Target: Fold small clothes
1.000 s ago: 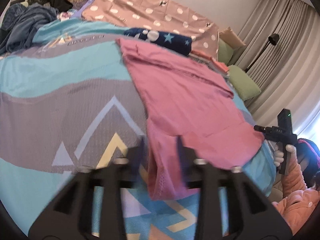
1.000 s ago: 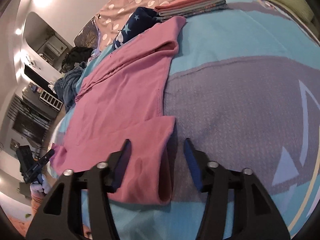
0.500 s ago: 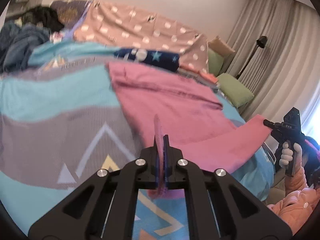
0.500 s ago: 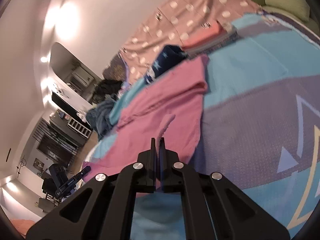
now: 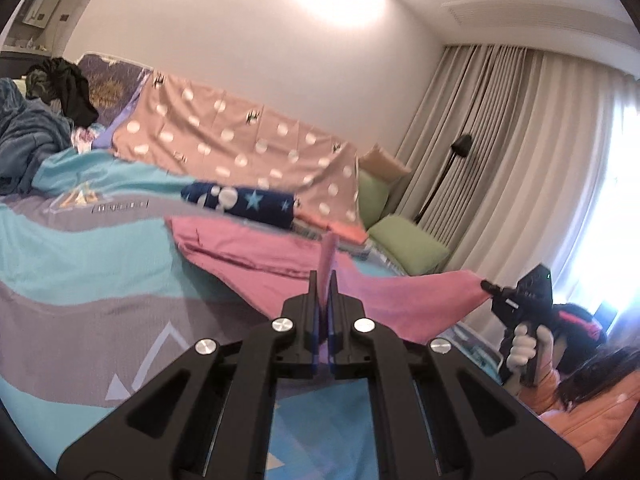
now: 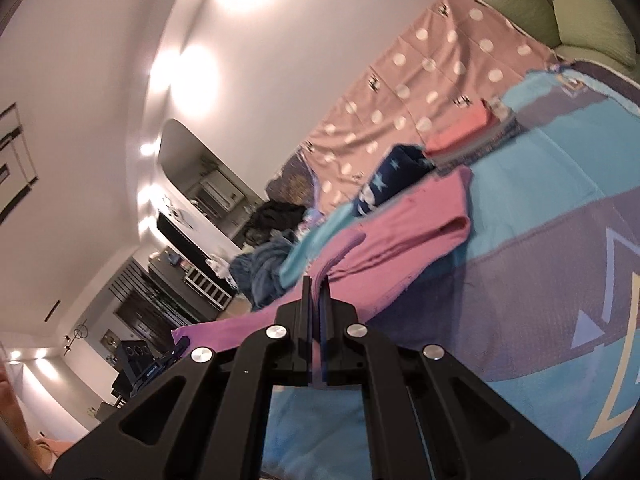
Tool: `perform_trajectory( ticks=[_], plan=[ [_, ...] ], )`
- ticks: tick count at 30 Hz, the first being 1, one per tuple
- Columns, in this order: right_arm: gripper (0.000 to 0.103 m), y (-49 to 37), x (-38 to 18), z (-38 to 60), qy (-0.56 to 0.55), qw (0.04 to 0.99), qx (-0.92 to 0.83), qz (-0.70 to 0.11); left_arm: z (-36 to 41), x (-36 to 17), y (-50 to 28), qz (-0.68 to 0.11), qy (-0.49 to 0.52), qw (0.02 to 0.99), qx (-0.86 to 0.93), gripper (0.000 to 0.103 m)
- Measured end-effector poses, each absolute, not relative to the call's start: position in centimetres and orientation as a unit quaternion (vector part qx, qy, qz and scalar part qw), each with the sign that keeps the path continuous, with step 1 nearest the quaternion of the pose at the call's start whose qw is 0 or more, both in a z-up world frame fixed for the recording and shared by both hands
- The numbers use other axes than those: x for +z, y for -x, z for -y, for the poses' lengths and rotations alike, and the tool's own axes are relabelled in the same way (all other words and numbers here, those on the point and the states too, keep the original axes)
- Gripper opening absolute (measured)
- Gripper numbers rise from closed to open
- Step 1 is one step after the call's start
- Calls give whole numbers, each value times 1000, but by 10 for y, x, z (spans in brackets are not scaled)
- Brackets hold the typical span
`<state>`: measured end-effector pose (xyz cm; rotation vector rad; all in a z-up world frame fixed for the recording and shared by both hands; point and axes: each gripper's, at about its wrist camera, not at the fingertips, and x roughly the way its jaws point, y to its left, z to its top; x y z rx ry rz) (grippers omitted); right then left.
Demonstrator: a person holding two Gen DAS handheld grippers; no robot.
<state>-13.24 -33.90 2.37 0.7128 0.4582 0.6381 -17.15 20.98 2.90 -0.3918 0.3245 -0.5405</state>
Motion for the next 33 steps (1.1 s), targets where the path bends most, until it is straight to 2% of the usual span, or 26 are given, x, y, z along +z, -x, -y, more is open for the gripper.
perform_trajectory(
  ticks=[9,18,25,33],
  plan=[
    [2,183,57,356,-344,865,332,-150,-201,73,228,-108,143,945,-274,2],
    [2,203,63,356,-298,898,293,-137,-195,83,241,-93,104,957,-254,3],
    [2,136,5,349,-329,881,241,-240,-193,33,168,-189,144,943,-232,3],
    [2,88,-11,345,-339,872,232,-266,-197,4,114,-237,160,934,-214,3]
  ],
)
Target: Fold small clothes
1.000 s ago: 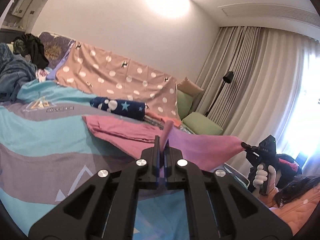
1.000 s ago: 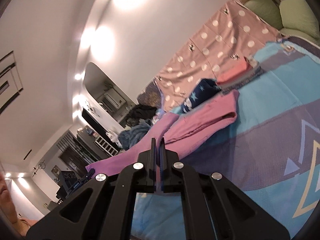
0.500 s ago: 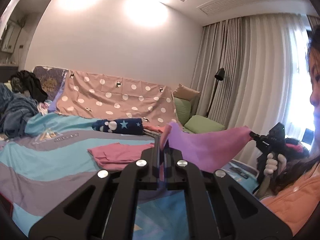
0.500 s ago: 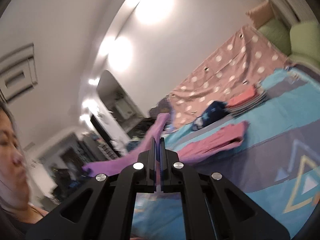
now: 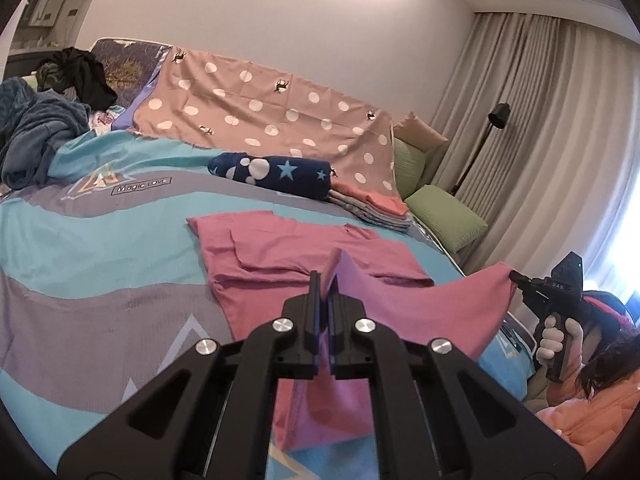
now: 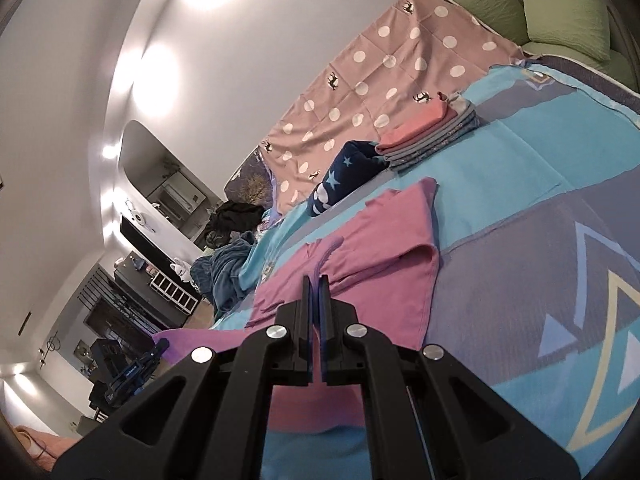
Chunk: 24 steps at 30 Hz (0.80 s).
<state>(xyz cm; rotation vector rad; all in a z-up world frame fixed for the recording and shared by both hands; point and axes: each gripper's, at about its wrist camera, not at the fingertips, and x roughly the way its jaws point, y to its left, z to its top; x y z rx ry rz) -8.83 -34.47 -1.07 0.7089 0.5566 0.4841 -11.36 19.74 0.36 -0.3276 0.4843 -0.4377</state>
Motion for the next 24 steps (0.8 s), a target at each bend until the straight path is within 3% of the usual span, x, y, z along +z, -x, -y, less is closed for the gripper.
perform_trajectory(
  ticks=[17,24],
  plan=[
    [2,-60,-1,333,-298,887,205,-287,-195,40,-22,-219,110,948,-202,3],
    [2,-141,-21,330,-288,889,181,-307,-205,13,-117,-259,113,944,-169,3]
  ],
)
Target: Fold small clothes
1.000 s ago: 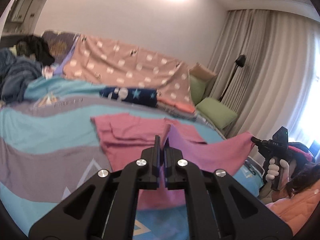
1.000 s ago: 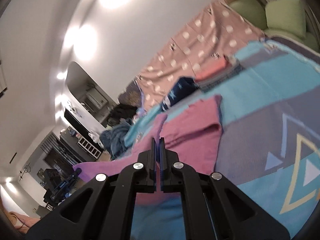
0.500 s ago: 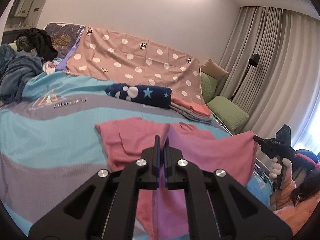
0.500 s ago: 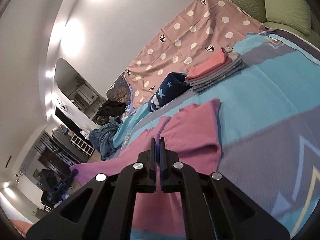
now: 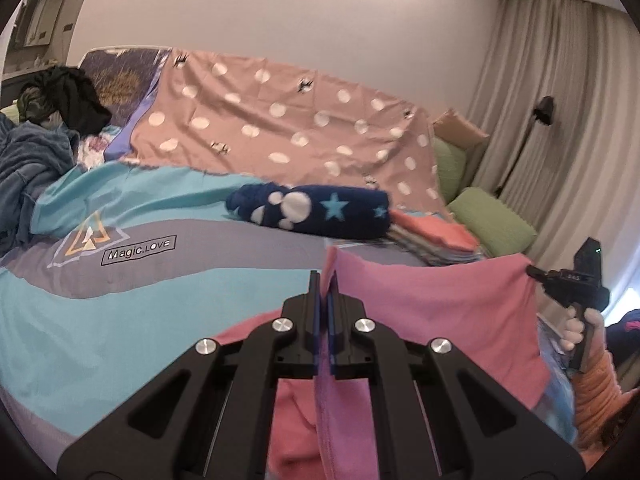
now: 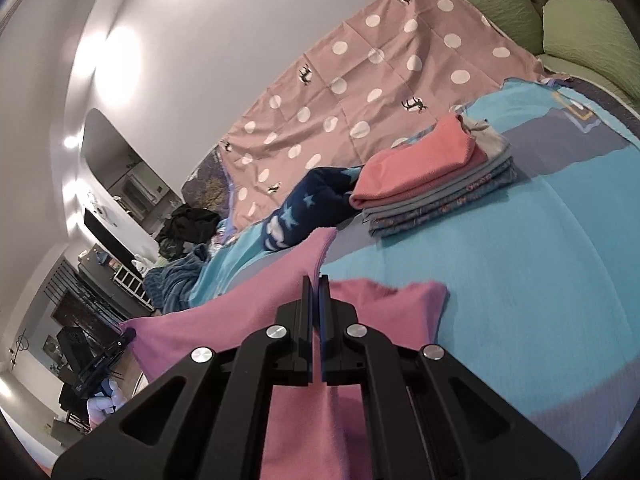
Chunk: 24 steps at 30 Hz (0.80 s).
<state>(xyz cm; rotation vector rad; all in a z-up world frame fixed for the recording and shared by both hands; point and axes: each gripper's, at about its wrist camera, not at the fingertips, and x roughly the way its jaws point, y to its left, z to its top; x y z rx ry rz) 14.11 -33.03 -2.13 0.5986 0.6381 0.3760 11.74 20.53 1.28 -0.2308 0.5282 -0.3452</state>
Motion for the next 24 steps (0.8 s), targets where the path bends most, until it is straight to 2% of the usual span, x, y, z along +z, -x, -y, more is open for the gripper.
perform_trajectory(
  ticks=[3,4,6,10,12,15,22,24],
  plan=[
    [6,-175,-48,324,-253,899,137,-329,-207,-15,-154,-284,113,940,-154,5],
    [6,-183,-62,322,-240,901,117,-343,-207,-26,-165,-293,113,937,-150,10],
    [19,-193,-90,325,-262,883,104,-377,-209,-50,-185,-314,122,930,-149,23],
    [20,-191,-115,337,-304,857,109,-402,-211,-78,-191,-347,124,922,-116,29],
    [23,-183,-102,340,-294,866,108,-391,-209,-80,-181,-346,114,925,-112,34],
    [34,-168,-86,339,-274,879,110,-374,-207,-78,-161,-341,105,928,-111,42],
    [34,-105,-87,340,-247,885,94,-385,-195,-54,-109,-324,95,934,-118,57],
    [34,-87,-90,345,-244,883,90,-390,-187,-47,-100,-324,88,933,-129,58]
  ],
)
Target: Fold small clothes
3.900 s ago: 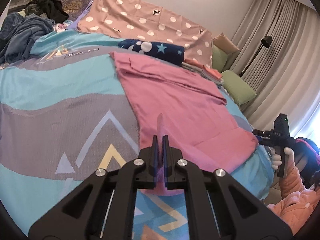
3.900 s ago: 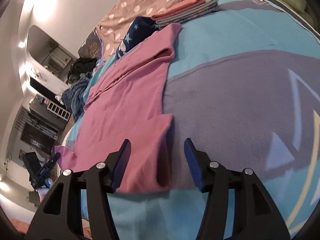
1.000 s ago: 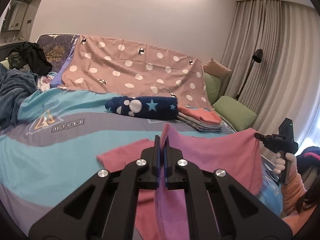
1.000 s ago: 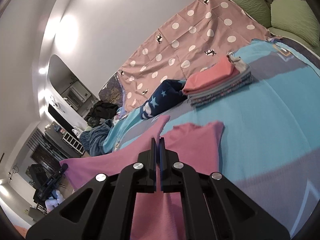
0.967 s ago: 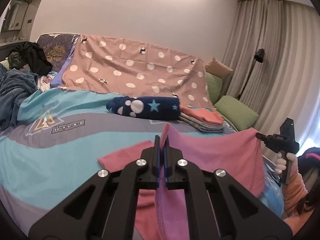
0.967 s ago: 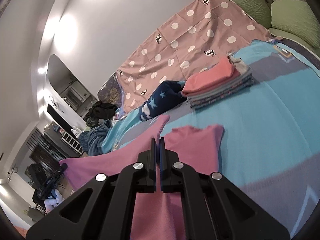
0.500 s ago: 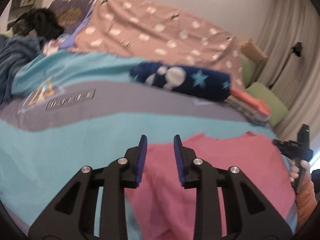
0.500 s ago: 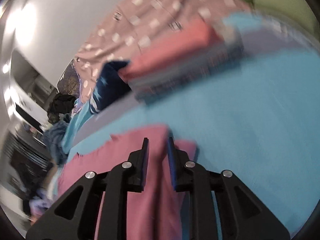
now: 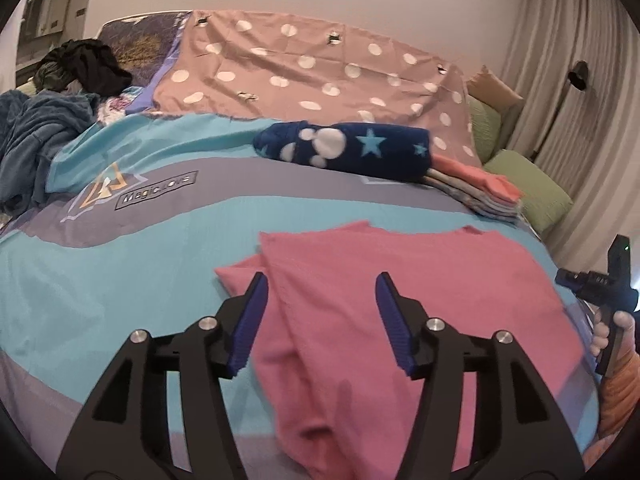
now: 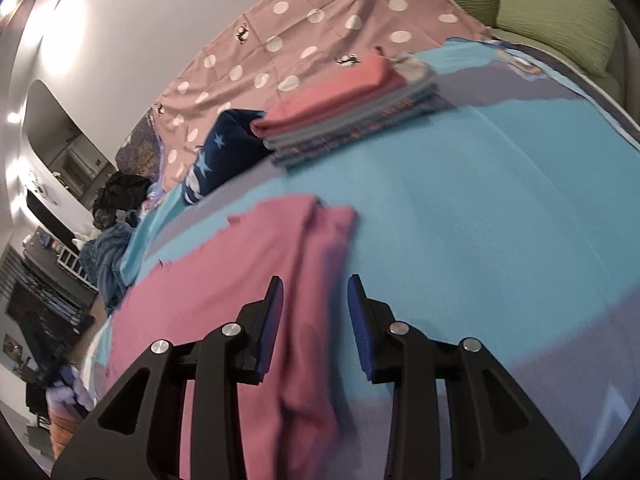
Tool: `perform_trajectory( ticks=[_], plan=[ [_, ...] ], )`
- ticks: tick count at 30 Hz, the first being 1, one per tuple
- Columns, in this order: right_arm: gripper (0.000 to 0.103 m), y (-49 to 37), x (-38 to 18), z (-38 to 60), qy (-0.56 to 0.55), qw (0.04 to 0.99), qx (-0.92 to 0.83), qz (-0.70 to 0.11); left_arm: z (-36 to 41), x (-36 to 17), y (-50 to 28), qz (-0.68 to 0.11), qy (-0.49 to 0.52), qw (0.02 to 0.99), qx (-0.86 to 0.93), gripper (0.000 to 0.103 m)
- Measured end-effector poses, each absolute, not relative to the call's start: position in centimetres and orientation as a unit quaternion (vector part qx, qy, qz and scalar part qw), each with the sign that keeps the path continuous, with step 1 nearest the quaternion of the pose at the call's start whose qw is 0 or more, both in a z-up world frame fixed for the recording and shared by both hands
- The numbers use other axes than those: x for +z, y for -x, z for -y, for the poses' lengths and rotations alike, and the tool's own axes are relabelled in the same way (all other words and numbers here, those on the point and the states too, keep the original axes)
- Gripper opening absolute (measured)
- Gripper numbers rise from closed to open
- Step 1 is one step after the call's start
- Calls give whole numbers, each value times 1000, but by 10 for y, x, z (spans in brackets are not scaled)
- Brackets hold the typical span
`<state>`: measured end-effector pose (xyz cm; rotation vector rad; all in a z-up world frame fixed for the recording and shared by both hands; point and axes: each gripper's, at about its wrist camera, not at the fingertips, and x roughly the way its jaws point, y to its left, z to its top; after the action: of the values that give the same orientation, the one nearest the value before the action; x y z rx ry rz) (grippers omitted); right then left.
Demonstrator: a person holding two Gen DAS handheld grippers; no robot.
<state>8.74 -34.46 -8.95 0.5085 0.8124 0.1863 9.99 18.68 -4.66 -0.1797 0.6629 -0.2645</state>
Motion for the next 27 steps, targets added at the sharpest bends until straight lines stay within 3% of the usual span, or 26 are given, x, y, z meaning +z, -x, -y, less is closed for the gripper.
perform_trajectory(
  ticks=[11,20,25,27],
  plan=[
    [34,-45,-106,327,-185,882,137,-412,-71,-16,-109,-349,38,904,-244,61],
    [29,-53,-124,343,-255,862,169,-403,150,-1,-170,-400,-81,839,-359,61],
    [30,-52,-124,346,-269,858,183,-398,259,-31,-195,-438,-206,809,-335,46],
    [30,-52,-124,345,-268,857,187,-398,284,-51,-205,-462,-248,794,-308,46]
  ],
)
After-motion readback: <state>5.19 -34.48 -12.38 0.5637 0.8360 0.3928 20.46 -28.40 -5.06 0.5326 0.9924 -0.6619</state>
